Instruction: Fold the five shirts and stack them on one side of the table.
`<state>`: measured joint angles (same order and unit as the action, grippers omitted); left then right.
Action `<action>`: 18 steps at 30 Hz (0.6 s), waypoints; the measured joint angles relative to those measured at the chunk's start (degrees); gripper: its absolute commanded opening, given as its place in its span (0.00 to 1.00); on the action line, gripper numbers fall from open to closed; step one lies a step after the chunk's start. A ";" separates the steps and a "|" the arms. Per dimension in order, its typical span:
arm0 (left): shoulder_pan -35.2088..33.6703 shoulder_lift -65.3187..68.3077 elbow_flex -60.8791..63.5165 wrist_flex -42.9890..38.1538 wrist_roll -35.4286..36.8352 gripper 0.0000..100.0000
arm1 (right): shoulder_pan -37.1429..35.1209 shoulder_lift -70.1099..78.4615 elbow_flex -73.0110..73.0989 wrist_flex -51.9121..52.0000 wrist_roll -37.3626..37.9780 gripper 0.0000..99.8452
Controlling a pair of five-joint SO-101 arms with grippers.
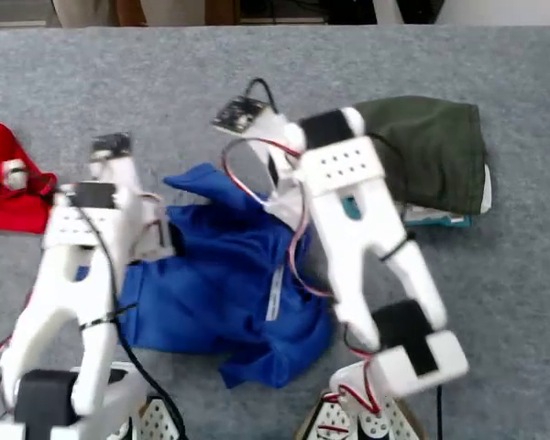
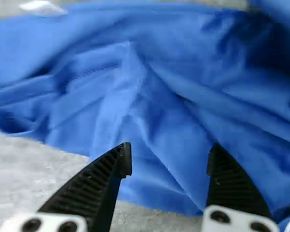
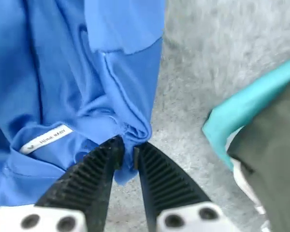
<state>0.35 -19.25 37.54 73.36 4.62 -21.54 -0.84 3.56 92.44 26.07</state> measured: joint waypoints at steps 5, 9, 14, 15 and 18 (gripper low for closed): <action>0.53 13.19 4.66 -5.63 -0.97 0.02 | 1.14 -9.49 14.42 -6.42 0.70 0.00; 0.62 19.60 3.52 -2.37 -4.13 0.02 | 5.45 -14.24 17.05 -10.20 0.79 0.00; -6.07 18.11 4.13 1.05 -6.07 0.02 | 9.85 -14.95 18.02 -12.57 0.79 0.00; -8.26 17.41 4.22 1.67 -7.38 0.02 | 9.85 -14.95 18.46 -12.57 0.79 0.00; -14.86 13.54 4.22 3.34 -13.63 0.02 | 9.41 -14.95 20.66 -12.57 0.79 0.00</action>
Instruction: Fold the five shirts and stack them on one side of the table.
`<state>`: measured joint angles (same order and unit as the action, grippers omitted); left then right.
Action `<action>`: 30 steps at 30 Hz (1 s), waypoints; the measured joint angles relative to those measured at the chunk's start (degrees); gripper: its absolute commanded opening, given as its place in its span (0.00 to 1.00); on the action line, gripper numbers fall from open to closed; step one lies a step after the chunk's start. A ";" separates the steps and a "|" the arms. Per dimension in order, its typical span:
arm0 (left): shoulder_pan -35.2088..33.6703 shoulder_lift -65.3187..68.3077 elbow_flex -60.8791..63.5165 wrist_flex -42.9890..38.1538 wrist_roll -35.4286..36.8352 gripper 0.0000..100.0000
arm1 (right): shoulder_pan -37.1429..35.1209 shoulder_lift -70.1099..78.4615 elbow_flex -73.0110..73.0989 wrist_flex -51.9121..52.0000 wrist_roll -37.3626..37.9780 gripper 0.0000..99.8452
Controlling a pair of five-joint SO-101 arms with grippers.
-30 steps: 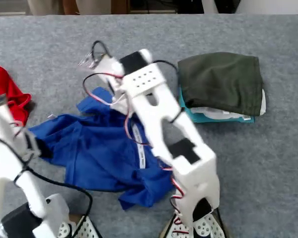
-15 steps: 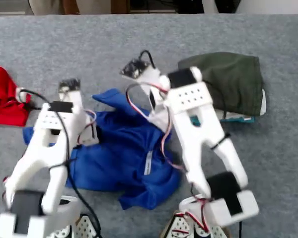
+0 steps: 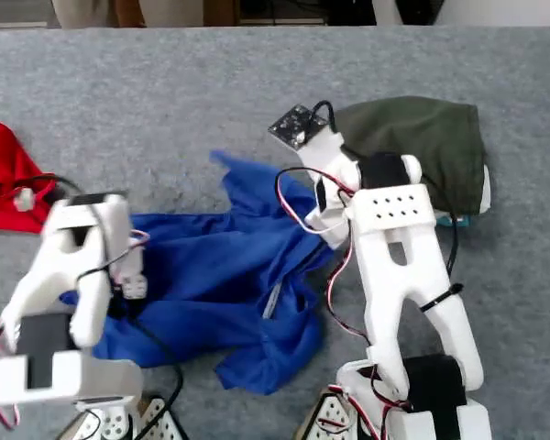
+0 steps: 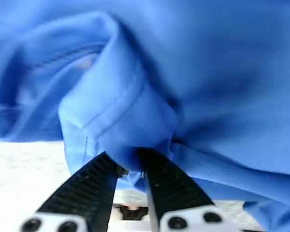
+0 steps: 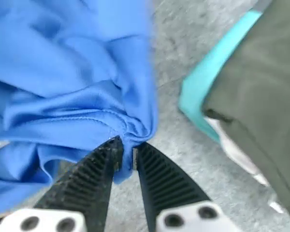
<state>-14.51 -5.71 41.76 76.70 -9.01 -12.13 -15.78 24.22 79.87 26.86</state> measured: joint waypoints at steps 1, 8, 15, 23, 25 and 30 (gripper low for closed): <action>-2.46 -1.23 0.00 1.14 -2.29 0.02 | -0.35 0.00 0.70 0.00 0.00 0.00; -19.16 -9.58 0.09 8.97 -19.69 0.02 | -0.88 0.00 8.35 0.00 0.44 0.00; -30.86 -14.42 0.09 16.88 -34.99 0.02 | -0.88 -0.97 16.00 0.00 3.78 0.01; -39.65 -18.02 0.09 21.19 -48.79 0.19 | -0.79 -10.11 16.53 3.43 4.48 0.33; -41.23 -18.20 0.09 21.98 -52.22 0.19 | -0.79 -13.71 15.82 3.60 5.10 0.37; -42.64 -18.64 -1.05 22.33 -54.86 0.19 | -0.79 -18.73 10.81 4.13 6.42 0.37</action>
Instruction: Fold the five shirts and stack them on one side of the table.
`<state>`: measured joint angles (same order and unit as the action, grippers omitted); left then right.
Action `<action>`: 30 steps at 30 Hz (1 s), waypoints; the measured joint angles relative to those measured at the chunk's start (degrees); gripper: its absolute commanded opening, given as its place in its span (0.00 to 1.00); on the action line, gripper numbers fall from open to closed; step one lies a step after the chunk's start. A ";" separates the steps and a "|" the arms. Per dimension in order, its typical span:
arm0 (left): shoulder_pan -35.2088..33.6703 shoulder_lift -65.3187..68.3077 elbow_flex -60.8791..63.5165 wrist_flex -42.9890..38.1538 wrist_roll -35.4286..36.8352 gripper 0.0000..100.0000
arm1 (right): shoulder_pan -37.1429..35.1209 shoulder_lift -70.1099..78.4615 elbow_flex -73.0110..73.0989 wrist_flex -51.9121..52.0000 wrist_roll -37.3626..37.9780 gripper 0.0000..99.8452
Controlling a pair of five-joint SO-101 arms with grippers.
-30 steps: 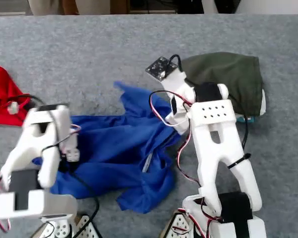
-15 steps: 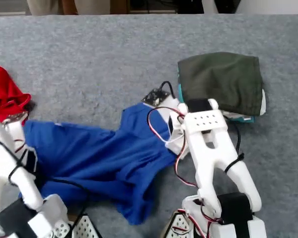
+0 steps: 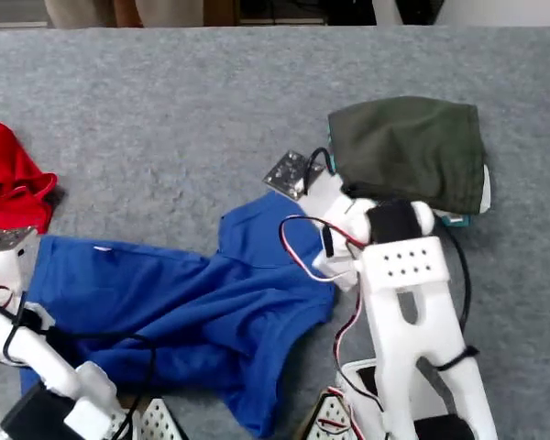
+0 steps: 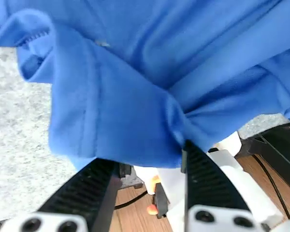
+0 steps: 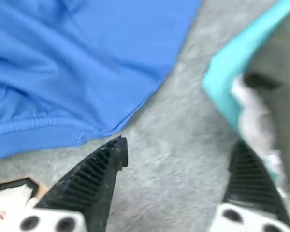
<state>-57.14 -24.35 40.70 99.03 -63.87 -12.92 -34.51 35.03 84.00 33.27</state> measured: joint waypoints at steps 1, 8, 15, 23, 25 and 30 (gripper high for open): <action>0.00 0.00 -0.79 0.09 0.00 0.19 | 0.00 0.00 -1.49 0.26 0.00 0.37; 0.44 0.00 -14.33 0.35 12.66 0.19 | -1.85 11.16 -16.53 -0.79 -5.89 0.37; 7.21 0.00 -21.01 -2.29 37.63 0.19 | -7.30 40.00 -37.89 0.44 -16.44 0.37; 8.53 0.00 -19.25 -2.81 39.47 0.19 | -9.93 69.27 -67.08 11.78 -18.64 0.37; 8.53 0.00 -18.90 -2.81 39.47 0.19 | -9.85 75.16 -74.37 15.12 -20.40 0.37; 8.53 0.00 -18.81 -2.81 39.82 0.19 | -8.70 84.31 -85.01 17.05 -23.74 0.37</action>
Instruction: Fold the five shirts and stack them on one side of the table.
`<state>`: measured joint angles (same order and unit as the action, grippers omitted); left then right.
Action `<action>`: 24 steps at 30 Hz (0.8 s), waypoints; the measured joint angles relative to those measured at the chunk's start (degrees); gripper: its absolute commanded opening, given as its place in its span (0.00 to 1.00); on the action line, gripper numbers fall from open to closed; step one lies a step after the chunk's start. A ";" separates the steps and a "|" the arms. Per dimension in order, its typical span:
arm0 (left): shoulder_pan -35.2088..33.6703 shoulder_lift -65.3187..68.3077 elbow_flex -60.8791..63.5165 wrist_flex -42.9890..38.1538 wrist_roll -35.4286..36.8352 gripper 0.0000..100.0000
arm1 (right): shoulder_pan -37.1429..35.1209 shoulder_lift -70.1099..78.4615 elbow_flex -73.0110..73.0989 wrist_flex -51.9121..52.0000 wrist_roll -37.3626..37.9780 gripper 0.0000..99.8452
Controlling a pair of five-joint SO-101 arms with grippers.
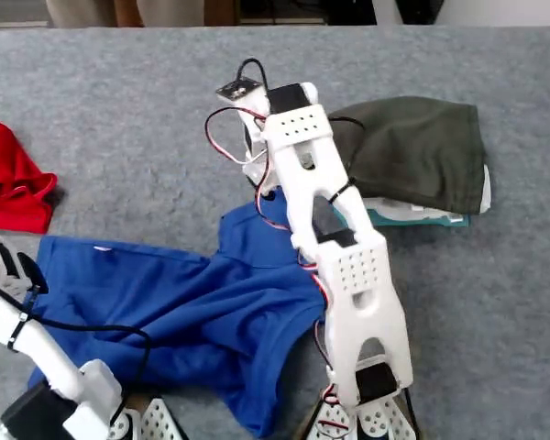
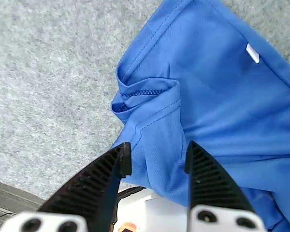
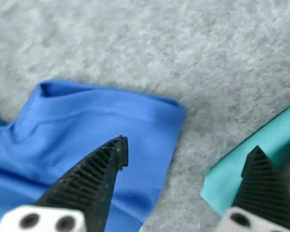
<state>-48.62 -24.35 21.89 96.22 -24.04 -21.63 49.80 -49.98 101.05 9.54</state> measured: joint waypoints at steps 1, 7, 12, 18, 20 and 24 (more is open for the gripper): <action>0.00 0.00 0.00 0.00 0.00 0.19 | 0.44 0.79 -0.44 0.00 -0.09 0.37; 0.00 0.00 0.00 0.00 0.00 0.19 | 0.70 2.64 -1.14 0.00 -0.18 0.37; 0.00 0.00 0.00 0.00 0.00 0.19 | 0.70 2.64 -1.67 0.00 -0.18 0.37; 0.00 0.00 0.00 0.00 0.00 0.19 | 0.70 4.40 -2.11 -0.35 -0.18 0.37; 0.00 0.00 0.00 0.00 0.00 0.19 | 0.70 5.89 -2.20 -1.32 -0.18 0.37; 0.00 0.00 0.00 0.00 0.00 0.19 | 0.62 9.49 -2.20 -3.25 -0.18 0.37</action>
<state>-48.62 -24.35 21.89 96.22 -24.04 -21.01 59.30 -52.18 97.80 9.36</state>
